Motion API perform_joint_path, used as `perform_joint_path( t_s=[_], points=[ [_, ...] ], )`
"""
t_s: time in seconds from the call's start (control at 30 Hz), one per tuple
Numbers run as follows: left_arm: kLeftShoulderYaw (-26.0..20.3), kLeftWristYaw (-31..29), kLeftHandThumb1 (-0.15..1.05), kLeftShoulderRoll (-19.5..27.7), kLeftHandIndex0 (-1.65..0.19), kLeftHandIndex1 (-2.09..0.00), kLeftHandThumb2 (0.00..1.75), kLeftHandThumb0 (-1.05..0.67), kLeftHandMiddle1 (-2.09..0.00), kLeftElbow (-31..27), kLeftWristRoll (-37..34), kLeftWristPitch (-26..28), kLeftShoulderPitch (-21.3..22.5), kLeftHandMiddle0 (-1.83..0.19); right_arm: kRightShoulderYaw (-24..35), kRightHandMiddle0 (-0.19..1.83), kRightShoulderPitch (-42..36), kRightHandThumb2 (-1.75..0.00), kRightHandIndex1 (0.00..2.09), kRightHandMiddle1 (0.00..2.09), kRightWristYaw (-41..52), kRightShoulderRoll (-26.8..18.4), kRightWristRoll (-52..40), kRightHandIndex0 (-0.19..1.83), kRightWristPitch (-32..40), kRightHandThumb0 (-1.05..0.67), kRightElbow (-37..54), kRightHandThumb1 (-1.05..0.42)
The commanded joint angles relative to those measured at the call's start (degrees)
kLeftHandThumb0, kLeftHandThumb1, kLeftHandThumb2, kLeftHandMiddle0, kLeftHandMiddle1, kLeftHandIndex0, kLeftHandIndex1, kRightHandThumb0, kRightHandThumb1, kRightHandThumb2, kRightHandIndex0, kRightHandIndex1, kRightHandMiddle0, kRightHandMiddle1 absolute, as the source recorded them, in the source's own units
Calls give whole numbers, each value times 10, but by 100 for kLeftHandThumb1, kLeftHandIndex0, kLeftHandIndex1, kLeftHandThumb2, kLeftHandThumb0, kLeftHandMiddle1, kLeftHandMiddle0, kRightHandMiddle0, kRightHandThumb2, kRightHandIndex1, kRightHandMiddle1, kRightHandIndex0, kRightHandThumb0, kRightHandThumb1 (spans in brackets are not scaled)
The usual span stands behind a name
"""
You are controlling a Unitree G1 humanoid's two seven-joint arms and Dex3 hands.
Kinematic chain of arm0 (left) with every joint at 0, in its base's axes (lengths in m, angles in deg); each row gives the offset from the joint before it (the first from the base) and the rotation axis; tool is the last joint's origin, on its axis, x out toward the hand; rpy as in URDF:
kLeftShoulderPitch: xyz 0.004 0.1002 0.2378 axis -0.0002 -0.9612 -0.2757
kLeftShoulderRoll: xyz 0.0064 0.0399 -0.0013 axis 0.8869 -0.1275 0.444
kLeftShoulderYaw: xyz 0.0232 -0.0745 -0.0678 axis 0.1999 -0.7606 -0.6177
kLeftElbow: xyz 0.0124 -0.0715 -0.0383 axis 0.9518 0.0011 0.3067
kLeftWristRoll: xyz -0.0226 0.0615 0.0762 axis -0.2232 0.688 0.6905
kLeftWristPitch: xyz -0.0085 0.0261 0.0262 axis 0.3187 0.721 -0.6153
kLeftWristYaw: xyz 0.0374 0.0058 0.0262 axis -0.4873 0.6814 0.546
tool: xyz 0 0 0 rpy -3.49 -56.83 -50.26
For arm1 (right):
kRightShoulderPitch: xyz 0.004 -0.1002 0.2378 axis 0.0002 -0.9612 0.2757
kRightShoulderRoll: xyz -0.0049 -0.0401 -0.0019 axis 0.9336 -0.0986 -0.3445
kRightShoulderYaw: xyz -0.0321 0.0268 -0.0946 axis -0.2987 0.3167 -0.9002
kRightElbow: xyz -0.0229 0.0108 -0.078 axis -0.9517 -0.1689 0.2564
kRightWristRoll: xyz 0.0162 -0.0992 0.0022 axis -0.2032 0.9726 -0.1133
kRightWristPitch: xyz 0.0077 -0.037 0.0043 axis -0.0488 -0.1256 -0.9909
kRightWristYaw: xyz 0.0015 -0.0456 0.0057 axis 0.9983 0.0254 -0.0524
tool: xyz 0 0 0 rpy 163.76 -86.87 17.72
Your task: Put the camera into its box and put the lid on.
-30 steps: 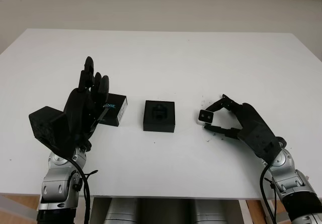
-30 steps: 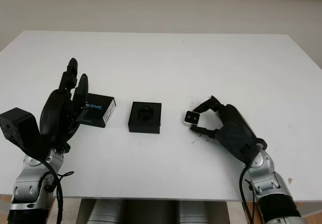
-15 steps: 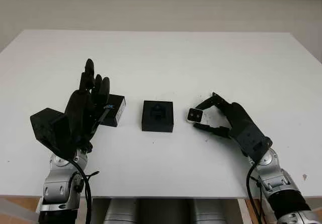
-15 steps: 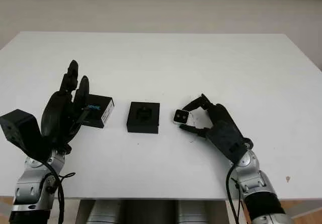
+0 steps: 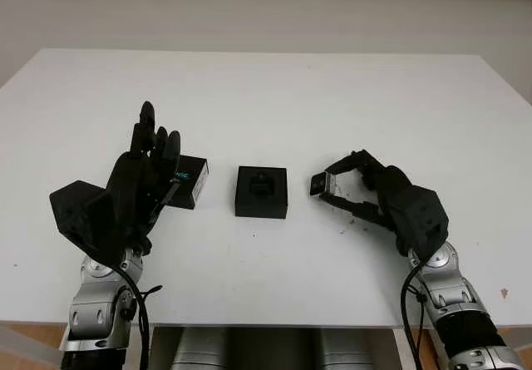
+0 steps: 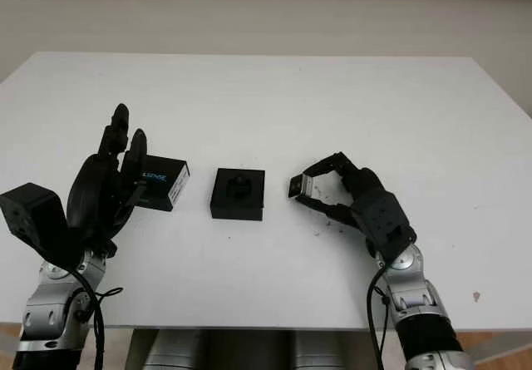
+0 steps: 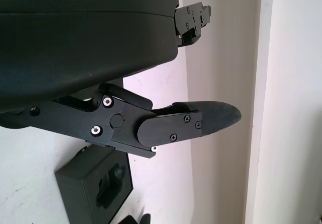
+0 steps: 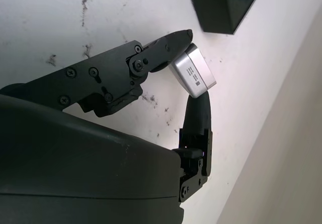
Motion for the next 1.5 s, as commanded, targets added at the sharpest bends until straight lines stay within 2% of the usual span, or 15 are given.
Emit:
perform_joint_path(
  t_s=[0.0,0.4,0.7,0.87,1.2,1.47],
  points=[
    [-3,-4,105,6,18,-5,51,-69,-5,-3,-1,-2,7,15,14,31,-2,-6,5,175,8,0,-15,24,7,-35,15,-96],
    [-2,-7,105,11,18,-5,50,-70,-5,1,-1,3,15,14,44,24,2,-6,3,180,55,2,-78,18,40,-36,112,-98],
    [-6,-5,105,10,17,-5,50,-70,-5,-2,-5,5,13,14,33,22,48,-5,3,183,83,22,-103,15,55,-37,113,-97],
    [-6,-2,105,10,18,-5,50,-70,-5,-4,-4,3,12,15,16,28,91,-5,4,182,95,38,-90,17,40,-42,62,-96],
    [-3,2,105,8,18,-5,50,-70,-5,-5,-3,0,9,15,-12,34,155,-5,6,174,101,63,-56,19,-16,-39,-52,-94],
    [-2,7,105,4,18,-5,50,-69,-5,-8,-2,0,6,15,-38,34,177,-5,6,172,107,70,-23,20,-62,-42,-112,-94]
  ],
)
